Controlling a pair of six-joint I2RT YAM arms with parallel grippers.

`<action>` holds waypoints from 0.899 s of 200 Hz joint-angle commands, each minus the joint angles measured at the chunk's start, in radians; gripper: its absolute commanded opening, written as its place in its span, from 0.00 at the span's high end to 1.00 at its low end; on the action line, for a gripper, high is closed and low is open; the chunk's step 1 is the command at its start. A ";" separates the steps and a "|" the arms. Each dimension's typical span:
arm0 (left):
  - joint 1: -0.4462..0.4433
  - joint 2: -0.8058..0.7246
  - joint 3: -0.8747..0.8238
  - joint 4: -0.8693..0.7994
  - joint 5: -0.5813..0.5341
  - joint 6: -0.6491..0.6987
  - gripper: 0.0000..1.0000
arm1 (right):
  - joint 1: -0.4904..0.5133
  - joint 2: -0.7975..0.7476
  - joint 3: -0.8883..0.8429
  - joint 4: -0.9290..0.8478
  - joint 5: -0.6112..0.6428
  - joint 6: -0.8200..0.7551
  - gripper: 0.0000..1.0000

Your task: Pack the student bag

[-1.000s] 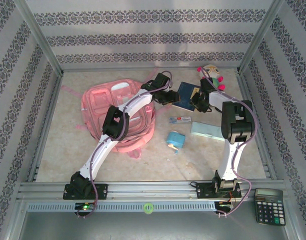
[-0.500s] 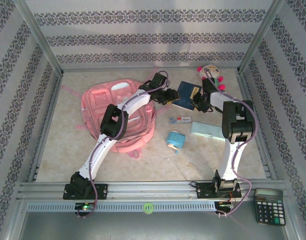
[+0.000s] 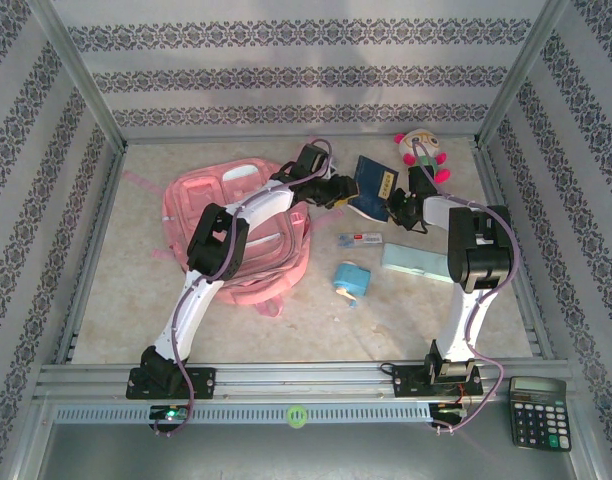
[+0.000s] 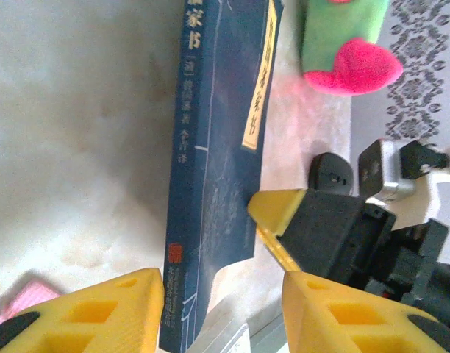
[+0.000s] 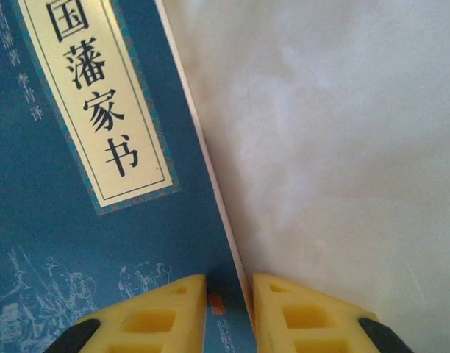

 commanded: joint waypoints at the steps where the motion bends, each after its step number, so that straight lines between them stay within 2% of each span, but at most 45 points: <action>1: -0.067 0.030 0.022 0.124 0.122 -0.037 0.54 | 0.063 -0.001 -0.012 0.103 -0.241 0.028 0.79; 50: -0.064 0.122 0.158 0.111 0.085 -0.050 0.55 | 0.063 -0.005 -0.008 0.084 -0.234 0.015 0.80; 70: -0.065 0.147 0.169 0.162 0.094 -0.089 0.56 | 0.060 -0.008 -0.006 0.084 -0.228 0.015 0.80; 87: -0.065 0.151 0.176 0.126 0.057 -0.059 0.58 | 0.058 -0.012 -0.005 0.083 -0.223 0.016 0.80; 107: -0.065 0.145 0.193 0.033 -0.009 0.018 0.68 | 0.057 -0.025 -0.006 0.078 -0.214 0.011 0.80; 121: -0.065 0.132 0.195 -0.027 -0.057 0.075 0.83 | 0.056 -0.049 -0.014 0.071 -0.196 0.002 0.80; 144: -0.063 0.069 0.168 -0.103 -0.138 0.196 1.00 | 0.057 -0.128 -0.047 0.062 -0.137 -0.020 0.69; 165: -0.061 -0.054 0.046 -0.056 -0.202 0.285 1.00 | 0.052 -0.228 -0.072 0.054 -0.097 -0.047 0.58; 180: -0.056 -0.181 -0.093 0.038 -0.228 0.335 1.00 | 0.052 -0.312 -0.101 0.061 -0.066 -0.067 0.45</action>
